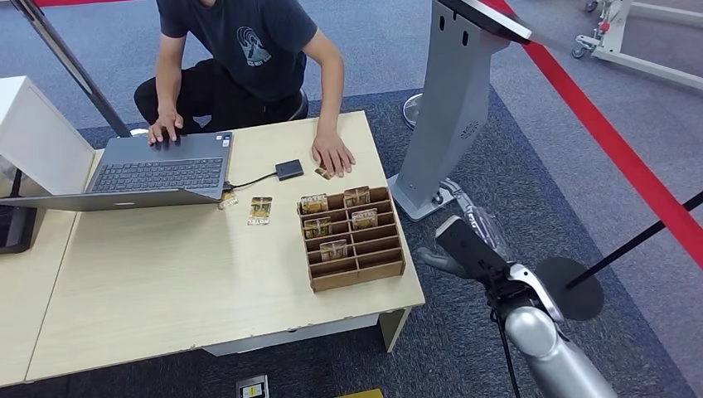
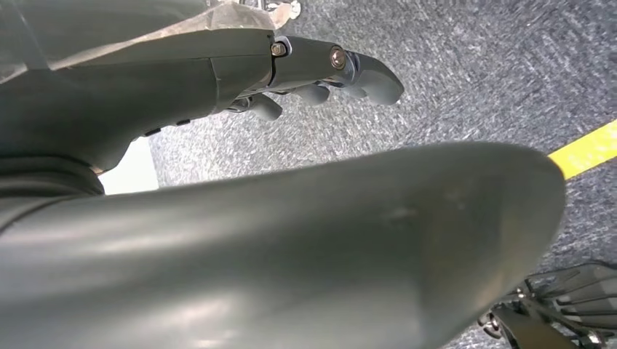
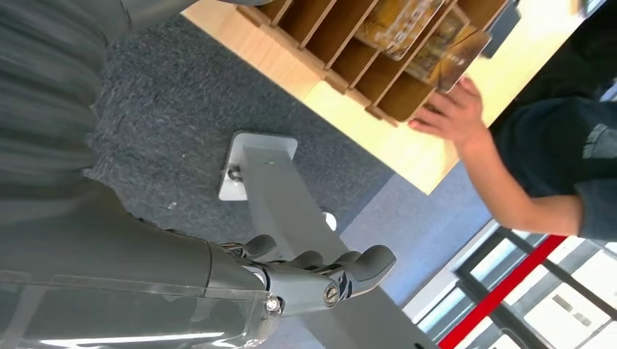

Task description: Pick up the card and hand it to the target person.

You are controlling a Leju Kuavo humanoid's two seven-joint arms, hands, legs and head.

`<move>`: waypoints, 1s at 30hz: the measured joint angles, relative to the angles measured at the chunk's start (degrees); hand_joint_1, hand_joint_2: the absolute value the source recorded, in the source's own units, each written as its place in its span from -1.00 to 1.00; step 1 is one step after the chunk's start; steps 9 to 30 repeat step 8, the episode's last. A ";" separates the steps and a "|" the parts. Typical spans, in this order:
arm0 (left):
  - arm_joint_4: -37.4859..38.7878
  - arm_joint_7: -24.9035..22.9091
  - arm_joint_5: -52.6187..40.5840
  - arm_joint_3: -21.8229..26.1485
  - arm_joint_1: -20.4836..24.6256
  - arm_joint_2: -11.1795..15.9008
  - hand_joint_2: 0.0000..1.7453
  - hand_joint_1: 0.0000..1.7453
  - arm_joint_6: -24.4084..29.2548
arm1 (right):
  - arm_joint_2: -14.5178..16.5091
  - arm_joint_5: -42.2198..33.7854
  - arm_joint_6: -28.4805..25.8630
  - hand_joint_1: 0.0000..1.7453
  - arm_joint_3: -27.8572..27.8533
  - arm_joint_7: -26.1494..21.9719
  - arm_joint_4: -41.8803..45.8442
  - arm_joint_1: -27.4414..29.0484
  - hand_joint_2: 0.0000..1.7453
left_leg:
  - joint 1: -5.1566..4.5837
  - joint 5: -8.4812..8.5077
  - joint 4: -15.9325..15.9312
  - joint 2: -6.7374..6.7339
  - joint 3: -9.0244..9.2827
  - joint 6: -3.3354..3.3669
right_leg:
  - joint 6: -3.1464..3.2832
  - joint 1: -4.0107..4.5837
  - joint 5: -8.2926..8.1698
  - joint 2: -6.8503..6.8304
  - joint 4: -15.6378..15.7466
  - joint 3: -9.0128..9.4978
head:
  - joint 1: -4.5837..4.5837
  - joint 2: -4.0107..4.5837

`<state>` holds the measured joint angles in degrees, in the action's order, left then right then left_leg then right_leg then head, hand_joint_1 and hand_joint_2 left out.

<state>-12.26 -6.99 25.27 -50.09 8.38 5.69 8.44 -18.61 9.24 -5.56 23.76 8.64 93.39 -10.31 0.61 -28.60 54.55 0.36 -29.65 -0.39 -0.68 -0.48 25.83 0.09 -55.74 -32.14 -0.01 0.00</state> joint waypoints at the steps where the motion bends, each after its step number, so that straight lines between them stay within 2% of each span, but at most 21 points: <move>1: 0.00 0.00 -0.05 -0.01 0.08 0.03 -1.00 -1.00 0.00 | 0.01 -0.82 0.45 -1.00 -0.10 -0.22 0.37 0.17 1.00 | 0.00 0.00 0.00 0.01 0.00 0.00 | 0.00 0.00 0.00 0.00 0.00 0.00 | 0.00 0.00; 8: 0.00 -0.08 -0.21 -0.13 0.32 0.34 -1.00 -1.00 -0.02 | 0.13 -9.71 4.38 -1.00 -0.31 -2.80 1.06 1.61 1.00 | 0.00 -0.01 0.00 0.01 -0.01 0.00 | 0.02 0.00 0.03 0.00 0.00 0.00 | 0.01 0.00; 30: 0.00 -0.08 -0.21 -0.13 0.32 0.34 -1.00 -1.00 -0.02 | 0.13 -9.71 4.38 -1.00 -0.31 -2.80 1.06 1.61 1.00 | 0.00 -0.01 0.00 0.01 -0.01 0.00 | 0.02 0.00 0.03 0.00 0.00 0.00 | 0.01 0.00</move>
